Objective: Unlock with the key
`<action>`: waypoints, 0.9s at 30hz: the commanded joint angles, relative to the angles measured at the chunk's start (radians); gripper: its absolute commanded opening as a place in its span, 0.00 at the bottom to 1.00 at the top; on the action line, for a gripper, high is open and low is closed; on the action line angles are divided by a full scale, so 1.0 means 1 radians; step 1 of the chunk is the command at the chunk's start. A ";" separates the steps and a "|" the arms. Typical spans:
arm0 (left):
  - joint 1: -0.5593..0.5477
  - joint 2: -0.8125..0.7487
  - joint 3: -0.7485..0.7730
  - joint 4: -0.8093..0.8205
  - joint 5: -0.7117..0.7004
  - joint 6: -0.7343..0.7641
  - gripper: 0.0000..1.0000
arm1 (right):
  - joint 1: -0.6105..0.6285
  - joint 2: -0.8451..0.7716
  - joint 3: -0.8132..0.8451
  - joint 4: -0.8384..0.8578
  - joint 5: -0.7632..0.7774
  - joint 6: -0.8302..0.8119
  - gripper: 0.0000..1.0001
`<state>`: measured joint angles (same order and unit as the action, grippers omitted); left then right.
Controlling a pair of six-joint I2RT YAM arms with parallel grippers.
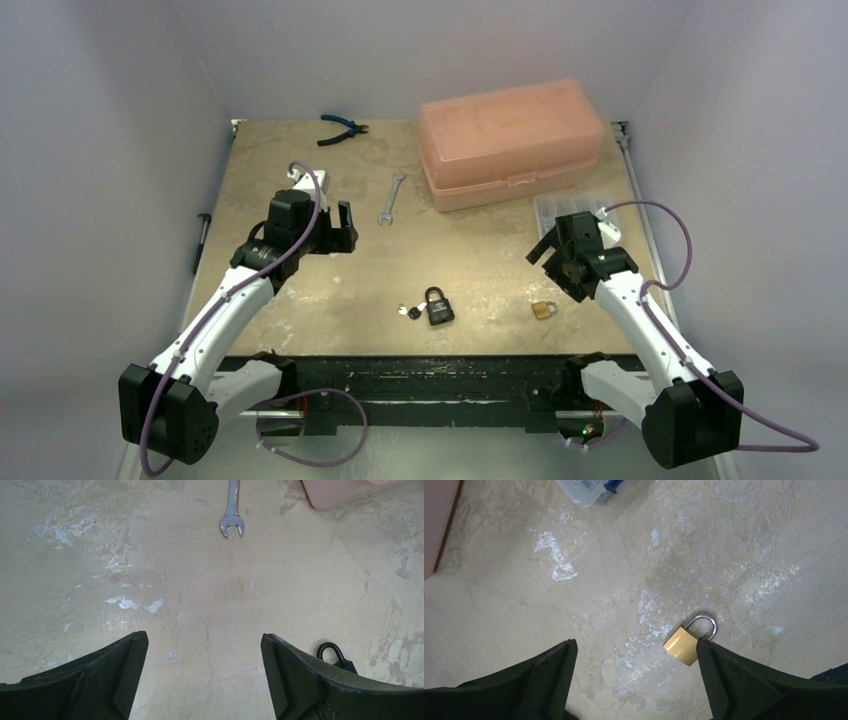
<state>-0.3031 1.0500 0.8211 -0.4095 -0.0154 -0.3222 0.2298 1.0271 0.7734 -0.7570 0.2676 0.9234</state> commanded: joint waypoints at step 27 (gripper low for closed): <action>0.004 -0.038 0.040 0.001 -0.024 0.002 0.88 | 0.003 0.156 -0.170 0.014 0.078 0.302 0.86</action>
<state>-0.3031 1.0317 0.8211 -0.4141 -0.0307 -0.3222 0.2298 1.1656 0.6182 -0.7776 0.2886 1.1946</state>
